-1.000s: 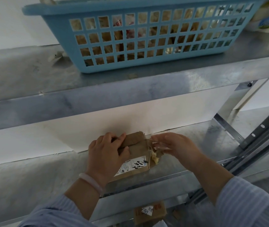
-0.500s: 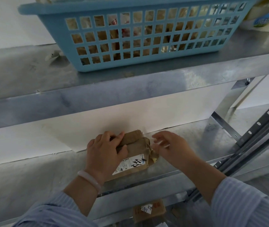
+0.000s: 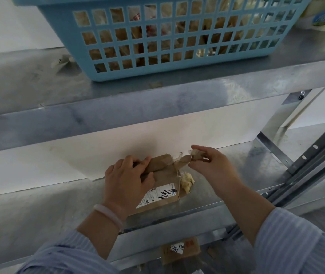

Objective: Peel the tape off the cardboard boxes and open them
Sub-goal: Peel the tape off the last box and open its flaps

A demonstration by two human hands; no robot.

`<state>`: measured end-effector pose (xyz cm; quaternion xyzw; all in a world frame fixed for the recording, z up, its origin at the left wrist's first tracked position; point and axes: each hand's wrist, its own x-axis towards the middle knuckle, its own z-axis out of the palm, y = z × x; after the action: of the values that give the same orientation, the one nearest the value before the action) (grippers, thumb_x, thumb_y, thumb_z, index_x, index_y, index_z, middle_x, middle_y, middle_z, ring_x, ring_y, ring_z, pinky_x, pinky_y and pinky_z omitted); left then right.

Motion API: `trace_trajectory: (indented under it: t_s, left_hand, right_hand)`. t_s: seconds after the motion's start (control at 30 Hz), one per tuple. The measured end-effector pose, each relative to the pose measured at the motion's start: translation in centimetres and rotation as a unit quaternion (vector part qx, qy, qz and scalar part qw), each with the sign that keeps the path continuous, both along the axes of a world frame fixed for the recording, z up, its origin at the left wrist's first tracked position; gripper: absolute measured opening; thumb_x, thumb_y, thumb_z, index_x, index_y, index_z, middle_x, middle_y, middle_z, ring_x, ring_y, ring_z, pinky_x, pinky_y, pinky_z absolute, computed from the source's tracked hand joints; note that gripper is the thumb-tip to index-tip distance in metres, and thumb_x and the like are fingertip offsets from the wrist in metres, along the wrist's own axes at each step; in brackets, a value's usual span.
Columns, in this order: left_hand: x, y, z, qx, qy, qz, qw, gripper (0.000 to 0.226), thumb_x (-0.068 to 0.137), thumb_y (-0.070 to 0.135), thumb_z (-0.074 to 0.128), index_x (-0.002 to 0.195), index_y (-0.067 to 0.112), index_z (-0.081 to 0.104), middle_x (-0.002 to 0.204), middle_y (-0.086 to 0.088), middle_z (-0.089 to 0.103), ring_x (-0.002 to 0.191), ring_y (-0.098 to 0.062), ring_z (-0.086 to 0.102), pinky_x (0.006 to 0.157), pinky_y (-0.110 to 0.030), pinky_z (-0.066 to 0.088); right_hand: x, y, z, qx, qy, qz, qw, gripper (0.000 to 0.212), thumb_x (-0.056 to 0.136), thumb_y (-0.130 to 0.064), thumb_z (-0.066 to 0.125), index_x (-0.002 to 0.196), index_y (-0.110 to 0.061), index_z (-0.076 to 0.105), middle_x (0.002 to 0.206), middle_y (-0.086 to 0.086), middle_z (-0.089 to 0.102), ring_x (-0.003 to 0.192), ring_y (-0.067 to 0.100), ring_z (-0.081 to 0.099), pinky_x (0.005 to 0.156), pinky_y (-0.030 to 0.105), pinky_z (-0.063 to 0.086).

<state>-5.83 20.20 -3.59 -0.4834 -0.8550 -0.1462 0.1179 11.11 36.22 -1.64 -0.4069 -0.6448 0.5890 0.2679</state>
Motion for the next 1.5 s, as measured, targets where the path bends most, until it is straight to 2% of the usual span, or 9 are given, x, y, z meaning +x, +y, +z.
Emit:
trace_trajectory:
  t_s: [0.13, 0.23, 0.33, 0.47, 0.6, 0.77, 1.03, 1.33, 1.5]
  left_hand:
    - [-0.1, 0.0, -0.2, -0.006, 0.005, 0.001, 1.000, 0.054, 0.084, 0.056, 0.036, 0.123, 0.031, 0.064, 0.102, 0.005, 0.060, 0.089, -0.019, 0.059, 0.079, -0.038, 0.047]
    - [-0.1, 0.0, -0.2, -0.009, 0.005, 0.000, 1.000, 0.054, 0.084, 0.056, 0.035, 0.124, 0.032, 0.063, 0.102, 0.005, 0.059, 0.090, -0.019, 0.059, 0.080, -0.037, 0.047]
    - [-0.1, 0.0, -0.1, -0.004, 0.004, -0.001, 1.000, 0.054, 0.084, 0.055, 0.036, 0.123, 0.032, 0.064, 0.102, 0.005, 0.060, 0.090, -0.020, 0.059, 0.080, -0.038, 0.047]
    - [-0.1, -0.1, -0.1, -0.013, 0.005, -0.004, 1.000, 0.054, 0.084, 0.055, 0.035, 0.124, 0.032, 0.063, 0.103, 0.005, 0.059, 0.091, -0.019, 0.059, 0.080, -0.038, 0.048]
    - [0.0, 0.0, -0.1, 0.000, 0.001, -0.002, 1.000, 0.053, 0.083, 0.055, 0.037, 0.122, 0.031, 0.065, 0.101, 0.005, 0.060, 0.088, -0.021, 0.060, 0.079, -0.039, 0.049]
    - [0.0, 0.0, -0.1, -0.002, 0.003, -0.005, 1.000, 0.054, 0.083, 0.055, 0.037, 0.123, 0.031, 0.064, 0.101, 0.004, 0.059, 0.088, -0.021, 0.060, 0.079, -0.039, 0.049]
    - [0.0, 0.0, 0.1, -0.018, -0.016, 0.002, 1.000, 0.058, 0.082, 0.058, 0.032, 0.126, 0.034, 0.061, 0.105, 0.005, 0.059, 0.094, -0.021, 0.059, 0.084, -0.040, 0.046]
    - [0.1, 0.1, 0.1, -0.031, -0.019, 0.007, 0.999, 0.059, 0.083, 0.058, 0.029, 0.128, 0.035, 0.060, 0.107, 0.006, 0.058, 0.096, -0.020, 0.057, 0.084, -0.038, 0.044]
    - [-0.1, 0.0, 0.1, -0.026, -0.024, 0.002, 0.999, 0.059, 0.082, 0.057, 0.030, 0.128, 0.036, 0.060, 0.107, 0.006, 0.059, 0.097, -0.020, 0.057, 0.085, -0.039, 0.044]
  right_hand:
    - [-1.5, -0.4, 1.4, -0.116, 0.118, 0.036, 0.986, 0.031, 0.088, -0.014, 0.066, 0.117, -0.025, 0.068, 0.107, -0.001, 0.072, 0.101, 0.012, 0.069, 0.100, 0.034, 0.051]
    - [-2.0, -0.4, 2.1, 0.081, 0.029, 0.040, 0.995, 0.030, 0.085, -0.024, 0.075, 0.110, -0.036, 0.062, 0.107, -0.014, 0.067, 0.096, -0.001, 0.067, 0.086, 0.016, 0.052]
    - [-2.6, -0.9, 2.5, 0.167, 0.008, 0.036, 0.985, 0.024, 0.078, -0.023, 0.081, 0.091, -0.030, 0.063, 0.094, -0.011, 0.070, 0.086, 0.003, 0.069, 0.080, 0.024, 0.056]
    - [-3.1, -0.8, 1.6, 0.330, -0.135, 0.106, 0.928, 0.014, 0.092, -0.031, 0.063, 0.098, -0.024, 0.074, 0.104, -0.011, 0.068, 0.094, 0.004, 0.061, 0.079, 0.012, 0.043]
    - [-2.4, -0.3, 1.4, 0.283, -0.191, 0.196, 0.919, 0.030, 0.098, -0.034, 0.051, 0.125, -0.029, 0.064, 0.125, -0.011, 0.062, 0.116, 0.005, 0.052, 0.093, 0.018, 0.036]
    - [-2.2, 0.4, 1.6, 0.302, -0.268, 0.258, 0.878, 0.032, 0.090, -0.032, 0.065, 0.122, -0.026, 0.065, 0.115, -0.005, 0.062, 0.104, 0.015, 0.060, 0.093, 0.030, 0.048]
    - [-1.2, -0.2, 0.7, 0.331, -0.218, 0.190, 0.898, 0.013, 0.087, -0.030, 0.069, 0.083, -0.022, 0.059, 0.085, -0.008, 0.059, 0.075, 0.005, 0.052, 0.066, 0.019, 0.040]
    - [0.8, -2.9, -2.6, 0.160, -0.099, 0.050, 0.981, 0.004, 0.094, -0.017, 0.062, 0.091, -0.020, 0.061, 0.074, -0.010, 0.066, 0.066, -0.007, 0.060, 0.057, 0.009, 0.043]
    - [1.3, -3.8, -4.0, 0.082, -0.059, 0.003, 0.995, 0.012, 0.094, -0.016, 0.062, 0.085, -0.023, 0.058, 0.081, 0.006, 0.066, 0.079, 0.023, 0.064, 0.070, 0.032, 0.056]
